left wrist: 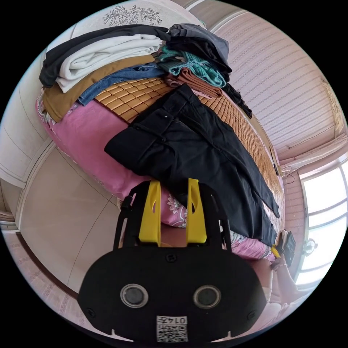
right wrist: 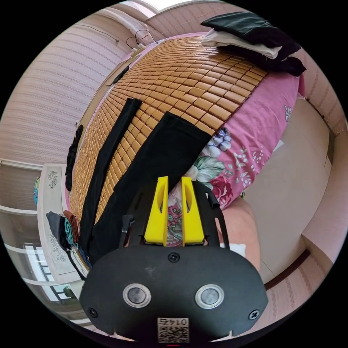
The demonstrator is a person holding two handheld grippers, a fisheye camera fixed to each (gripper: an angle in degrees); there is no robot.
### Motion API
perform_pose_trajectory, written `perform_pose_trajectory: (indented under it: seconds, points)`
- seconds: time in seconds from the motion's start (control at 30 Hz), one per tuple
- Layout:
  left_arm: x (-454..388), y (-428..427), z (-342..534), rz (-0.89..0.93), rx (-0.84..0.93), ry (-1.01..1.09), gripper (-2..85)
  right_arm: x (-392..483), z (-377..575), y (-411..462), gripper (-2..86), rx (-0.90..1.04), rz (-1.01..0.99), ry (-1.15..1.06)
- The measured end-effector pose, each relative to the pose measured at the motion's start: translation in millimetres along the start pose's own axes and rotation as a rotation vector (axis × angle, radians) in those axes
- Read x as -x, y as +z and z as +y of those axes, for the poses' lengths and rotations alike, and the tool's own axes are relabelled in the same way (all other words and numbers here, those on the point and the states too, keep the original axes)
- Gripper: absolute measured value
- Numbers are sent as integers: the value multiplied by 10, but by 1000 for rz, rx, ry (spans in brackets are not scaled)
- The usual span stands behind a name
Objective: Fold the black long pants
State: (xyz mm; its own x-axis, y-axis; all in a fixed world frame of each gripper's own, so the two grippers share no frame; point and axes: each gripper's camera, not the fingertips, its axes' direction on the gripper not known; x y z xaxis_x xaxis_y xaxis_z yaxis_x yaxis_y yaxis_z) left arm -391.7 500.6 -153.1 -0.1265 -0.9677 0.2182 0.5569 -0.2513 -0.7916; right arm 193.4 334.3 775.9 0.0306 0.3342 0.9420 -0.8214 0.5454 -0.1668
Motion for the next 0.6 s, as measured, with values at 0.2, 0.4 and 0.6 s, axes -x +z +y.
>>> perform_pose_trajectory:
  seconds: [0.2, 0.4, 0.6]
  points:
    - [-96, -66, -58, 31, -13, 17, 51, 98, -25, -175, 5, -29, -77, -82]
    - [-361, -326, -123, 48, -51, 95, 46, 359, -142, -442, 0, -30, -168, -224]
    - [-883, -605, -512, 109, -161, 196, 48, 1222, -677, -590, 4, 38, -110, -481]
